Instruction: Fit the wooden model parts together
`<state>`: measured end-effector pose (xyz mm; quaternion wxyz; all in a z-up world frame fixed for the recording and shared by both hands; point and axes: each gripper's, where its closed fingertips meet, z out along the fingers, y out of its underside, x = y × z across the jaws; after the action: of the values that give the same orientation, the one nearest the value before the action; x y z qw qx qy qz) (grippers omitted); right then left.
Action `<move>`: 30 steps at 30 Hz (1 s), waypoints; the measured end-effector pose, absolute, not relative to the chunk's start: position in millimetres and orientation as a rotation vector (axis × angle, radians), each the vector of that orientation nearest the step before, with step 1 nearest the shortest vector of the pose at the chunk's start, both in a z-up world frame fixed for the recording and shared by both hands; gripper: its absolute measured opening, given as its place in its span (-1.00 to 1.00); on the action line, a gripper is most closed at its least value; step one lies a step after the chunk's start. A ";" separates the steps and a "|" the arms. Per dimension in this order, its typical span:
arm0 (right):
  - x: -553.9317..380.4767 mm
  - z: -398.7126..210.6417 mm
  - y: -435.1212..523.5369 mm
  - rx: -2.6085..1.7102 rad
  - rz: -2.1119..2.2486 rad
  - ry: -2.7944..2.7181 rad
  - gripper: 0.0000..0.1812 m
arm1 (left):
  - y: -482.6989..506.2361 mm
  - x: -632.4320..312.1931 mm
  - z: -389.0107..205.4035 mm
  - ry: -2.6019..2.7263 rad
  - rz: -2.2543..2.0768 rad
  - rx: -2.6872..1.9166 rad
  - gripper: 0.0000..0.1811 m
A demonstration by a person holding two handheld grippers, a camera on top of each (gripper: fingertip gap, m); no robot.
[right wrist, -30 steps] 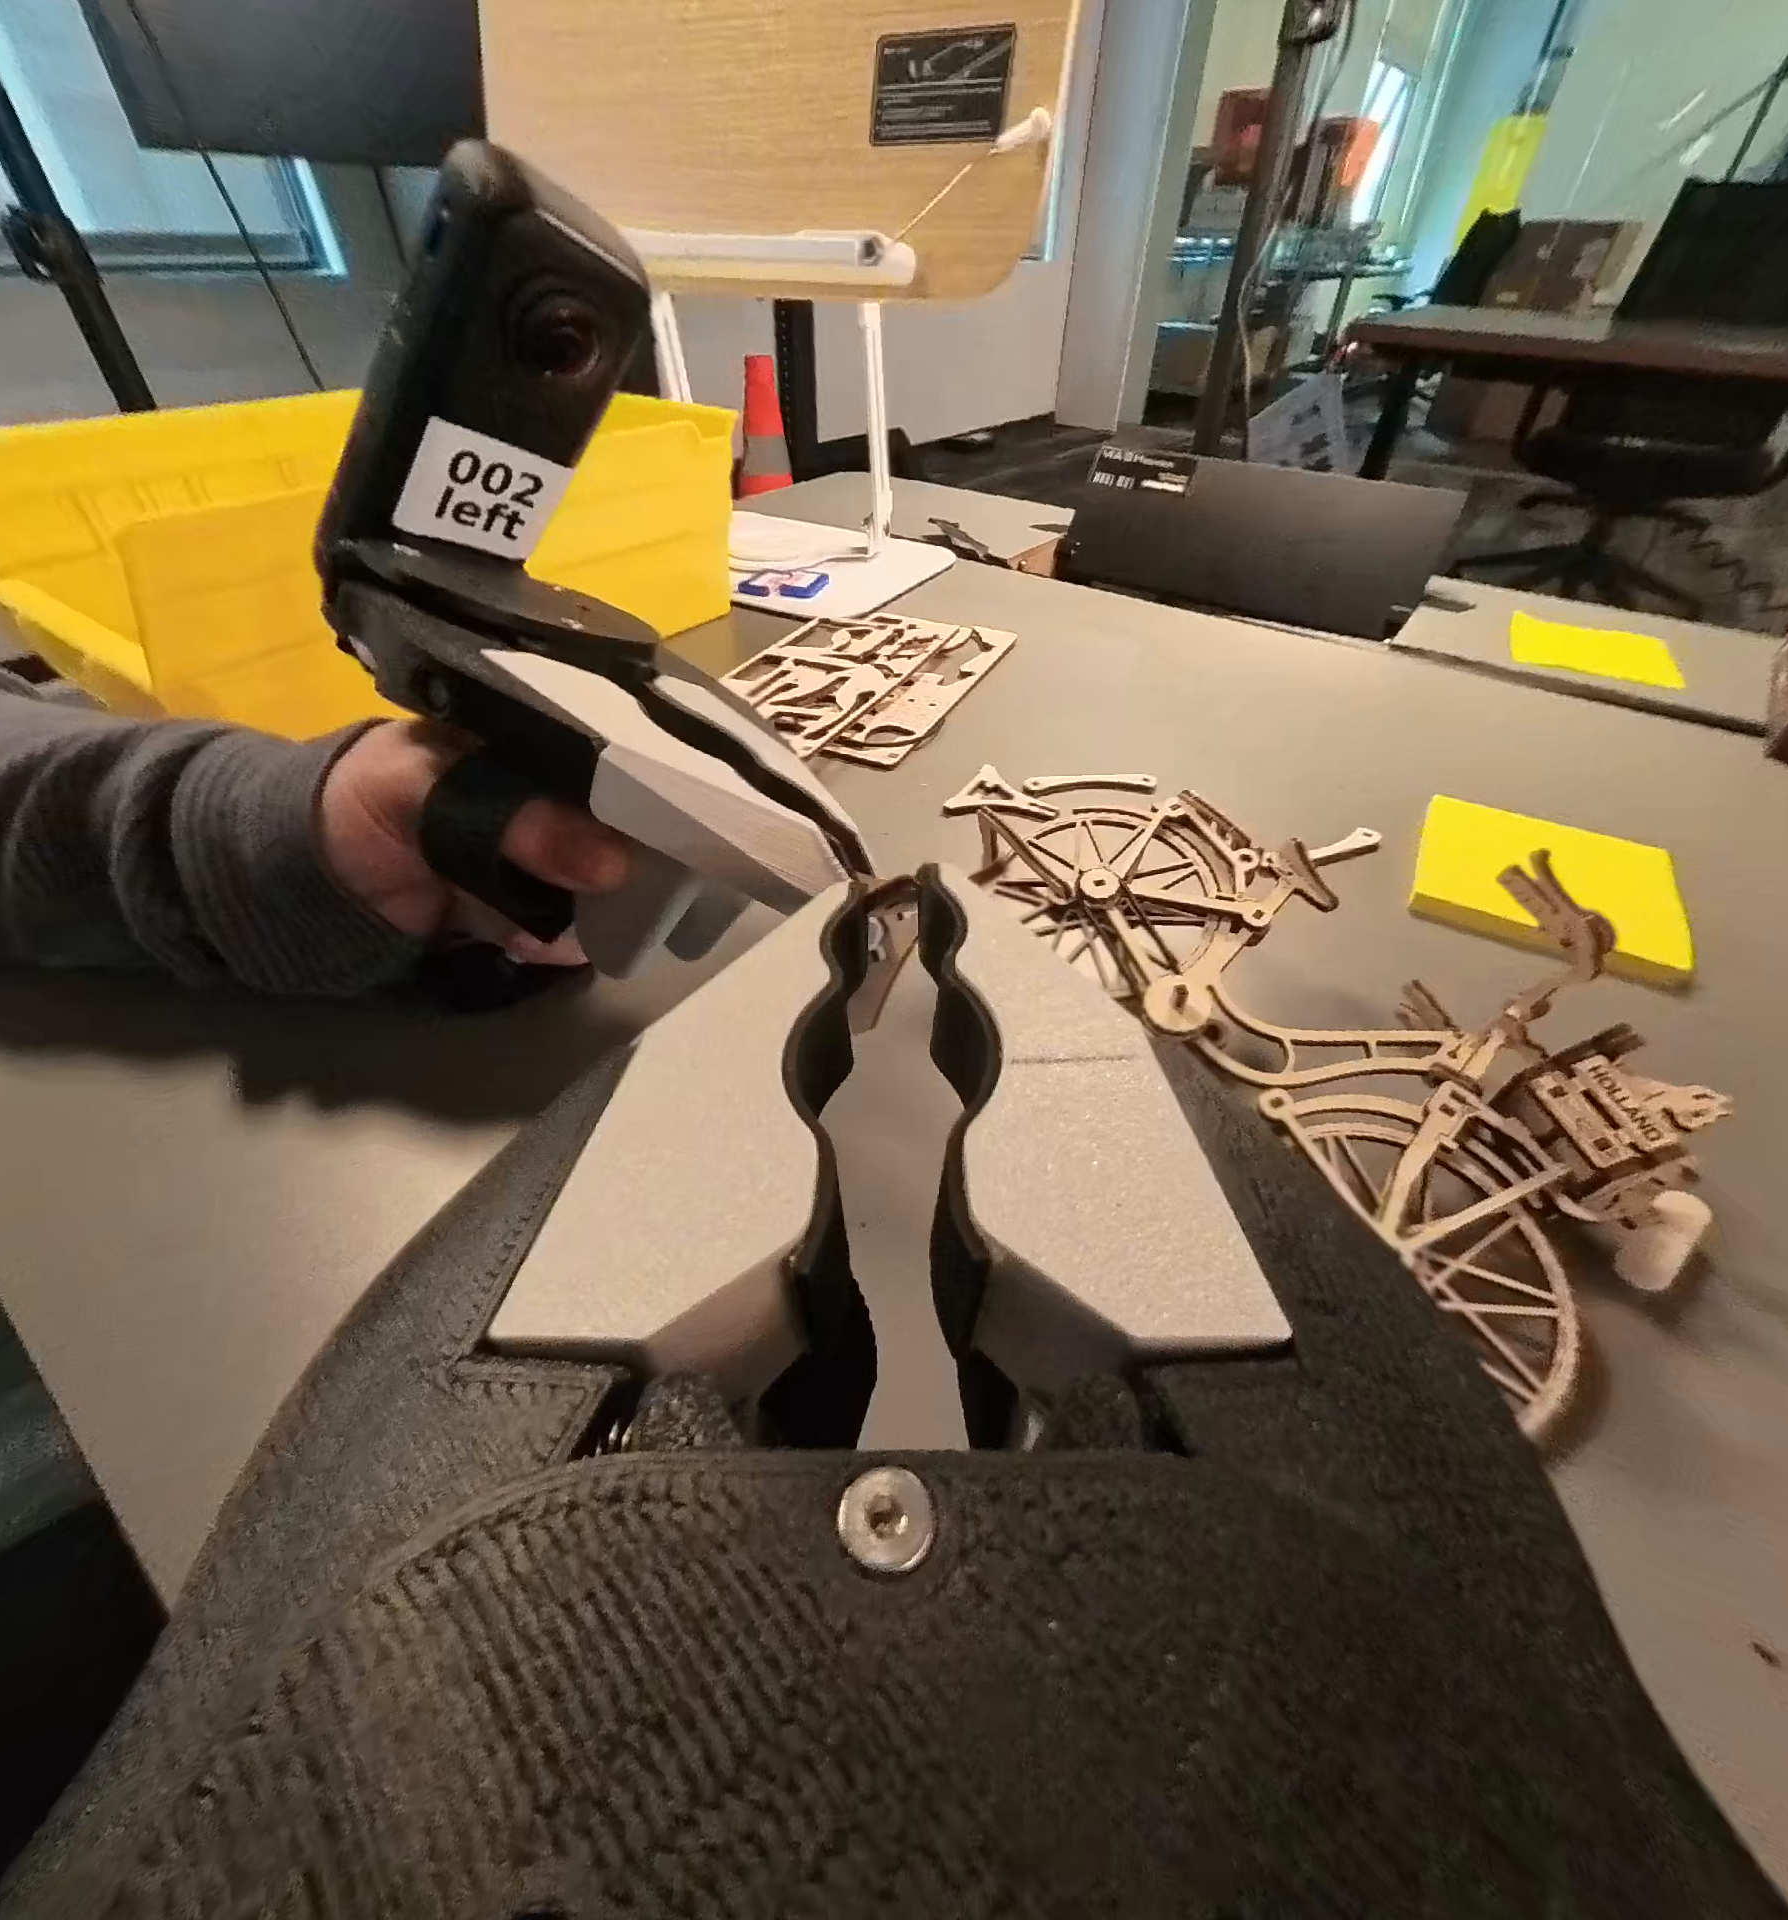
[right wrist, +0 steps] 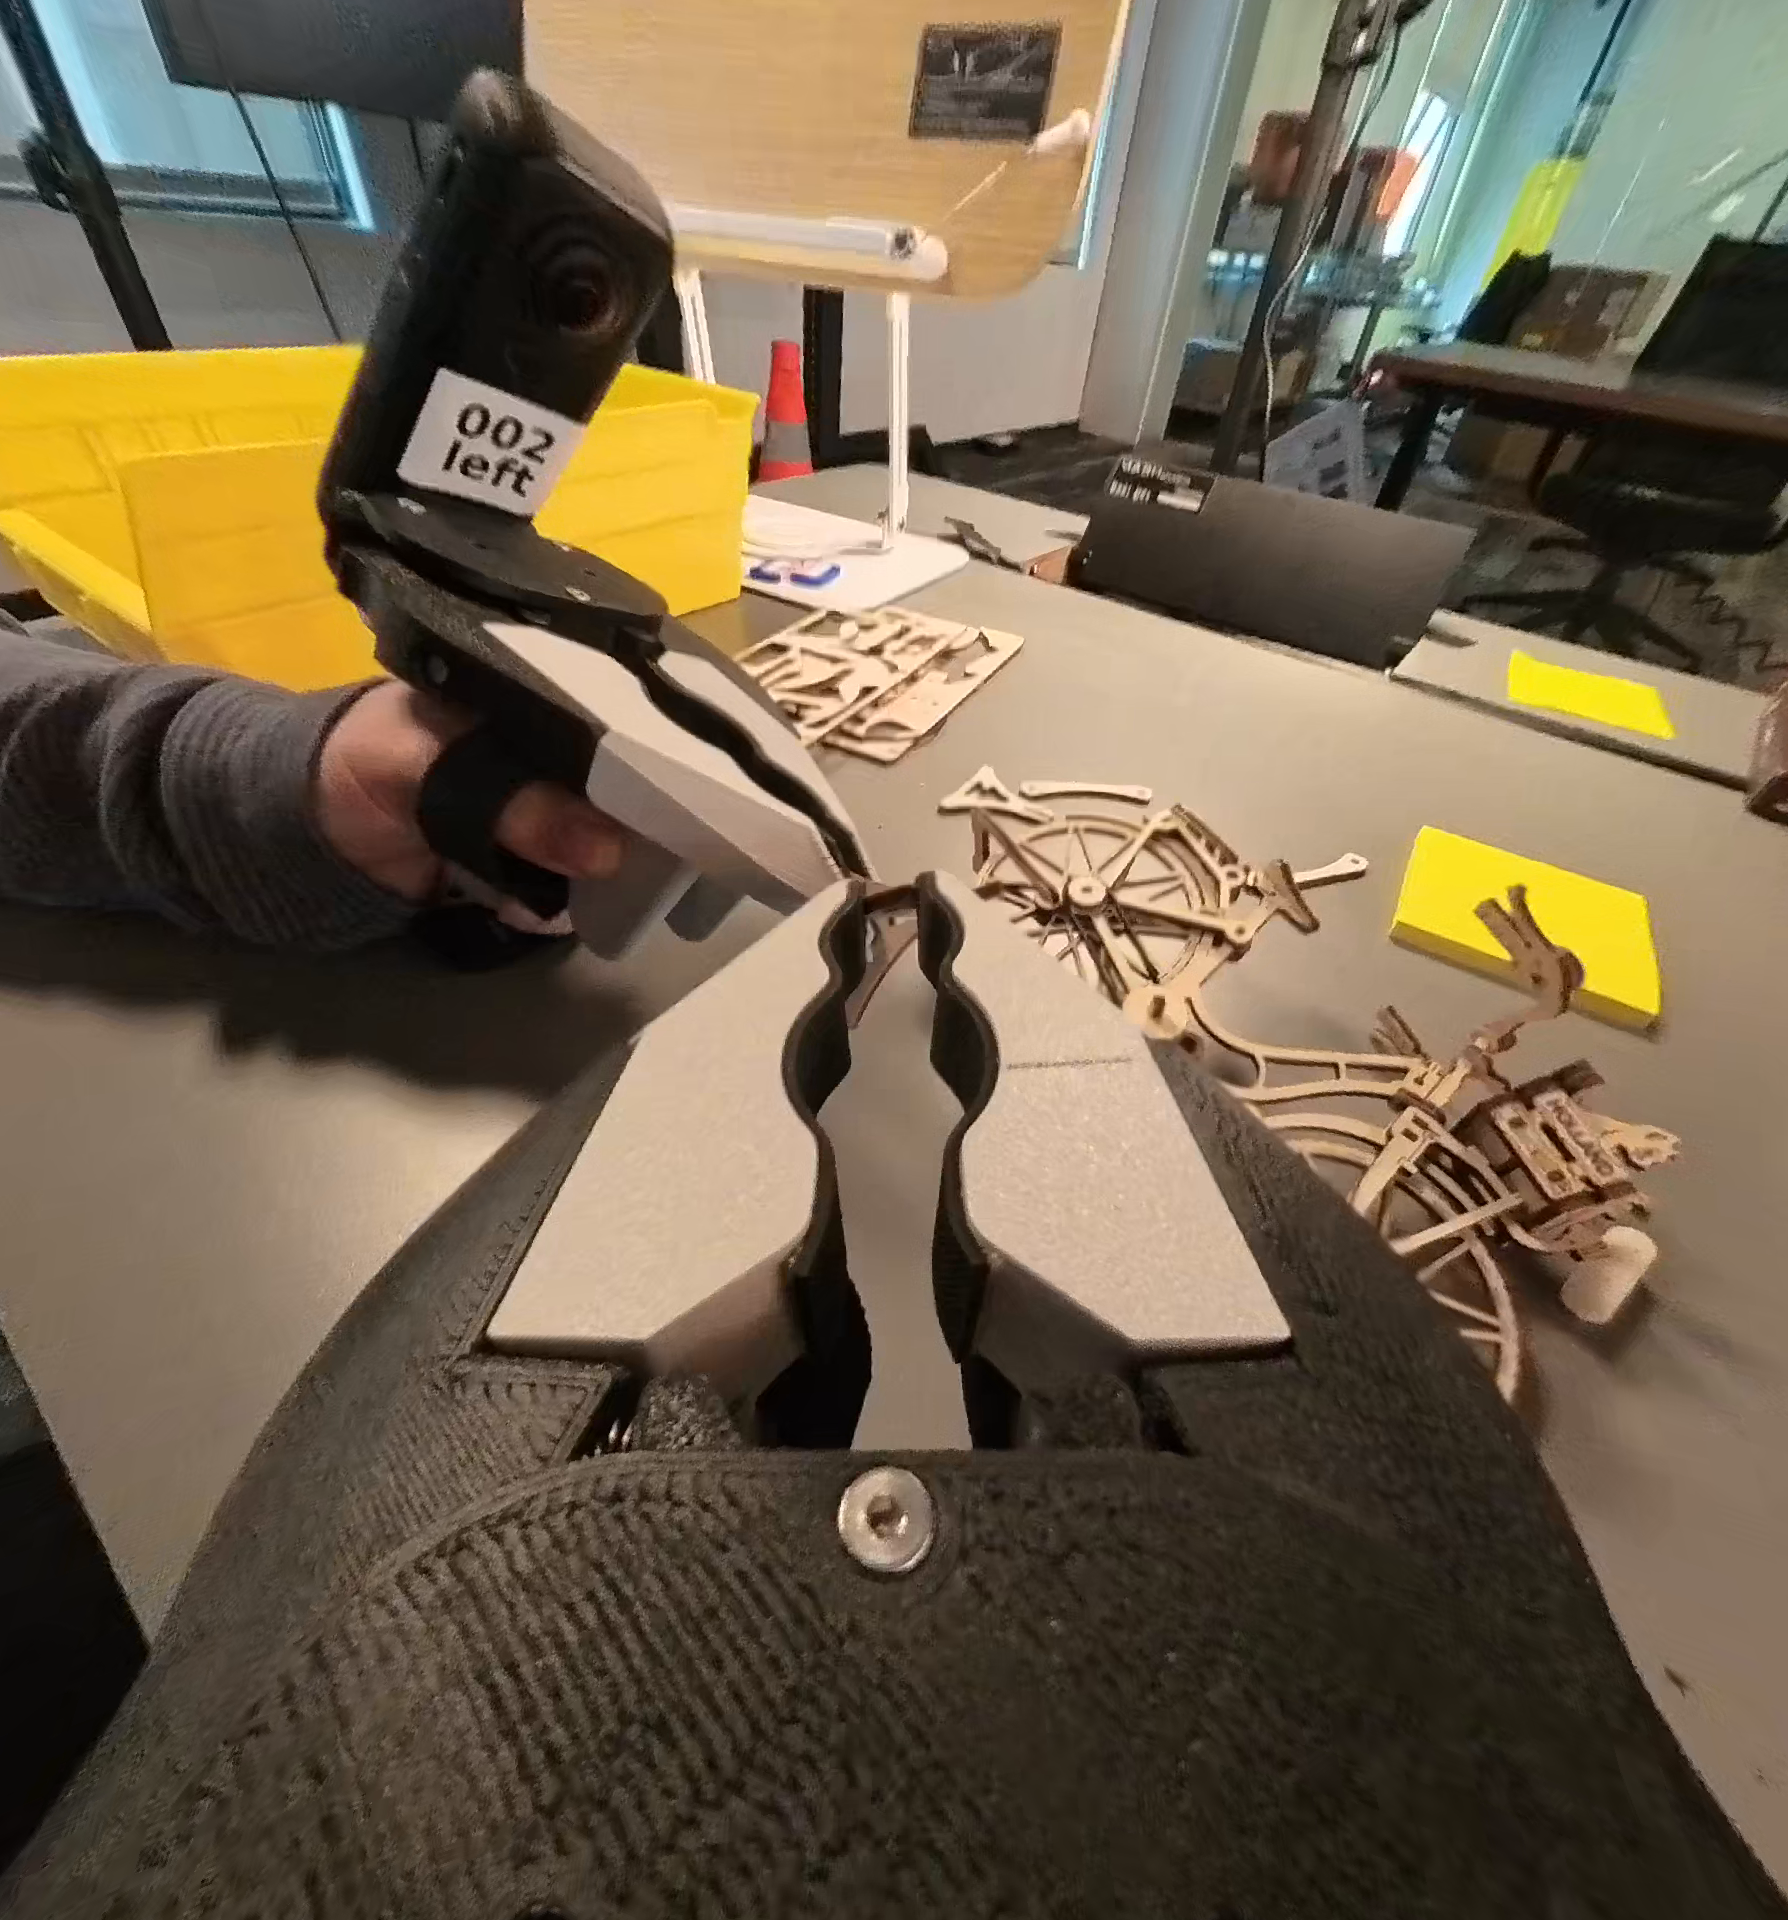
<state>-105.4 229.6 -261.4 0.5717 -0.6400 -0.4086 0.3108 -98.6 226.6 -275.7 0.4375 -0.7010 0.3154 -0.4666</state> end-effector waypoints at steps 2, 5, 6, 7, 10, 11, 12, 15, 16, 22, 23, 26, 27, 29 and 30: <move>-104.1 -255.1 228.7 -1.459 0.737 -0.934 -0.92 | 224.3 -97.7 -270.9 0.798 -1.152 -1.699 -0.96; -101.5 -246.4 228.5 -1.397 0.716 -0.892 -0.92 | 226.4 -98.9 -267.2 0.778 -1.111 -1.669 -0.80; -99.8 -243.2 229.1 -1.374 0.698 -0.874 -0.92 | 227.0 -99.1 -267.0 0.773 -1.111 -1.669 -0.74; -98.8 -240.7 228.7 -1.352 0.686 -0.867 -0.92 | 227.1 -99.1 -267.1 0.770 -1.116 -1.672 -0.70; -99.0 -236.3 224.8 -1.292 0.660 -0.875 -0.92 | 222.2 -96.0 -263.3 0.771 -1.190 -1.649 -0.70; -99.3 -235.8 223.9 -1.279 0.643 -0.880 -0.92 | 219.5 -94.1 -262.1 0.777 -1.218 -1.639 -0.72; -100.4 -236.0 222.7 -1.267 0.625 -0.894 -0.92 | 217.6 -92.7 -262.0 0.787 -1.231 -1.637 -0.77; -105.8 -236.8 217.9 -1.232 0.592 -0.944 -0.92 | 216.2 -92.1 -260.2 0.795 -1.212 -1.616 -0.99; -105.9 -235.7 216.6 -1.217 0.594 -0.947 -0.92 | 216.4 -93.2 -258.4 0.800 -1.184 -1.595 -0.99; -92.0 -238.1 206.2 -1.219 0.882 -1.057 -0.35 | 194.5 -91.5 -280.0 1.290 -0.922 -1.456 -0.98; -90.6 -245.6 202.6 -1.268 0.957 -1.124 -0.35 | 193.7 -91.8 -287.2 1.351 -0.860 -1.456 -0.99; -88.0 -269.0 192.4 -1.397 1.031 -1.300 -0.31 | 188.1 -90.7 -291.9 1.415 -0.843 -1.434 -0.99; -88.7 -272.4 189.9 -1.394 1.005 -1.334 -0.27 | 186.8 -90.6 -292.1 1.423 -0.853 -1.433 -0.99; -93.1 -275.2 183.5 -1.373 0.976 -1.378 -0.26 | 185.9 -90.1 -293.8 1.436 -0.853 -1.436 -0.99; -95.1 -275.9 182.3 -1.367 0.963 -1.386 -0.29 | 184.5 -89.6 -294.9 1.449 -0.855 -1.435 -0.99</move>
<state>-95.1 182.3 -275.9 0.4660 -0.5570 -0.5645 0.3923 -89.6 184.5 -294.9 0.4485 -0.5801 0.5857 -0.3454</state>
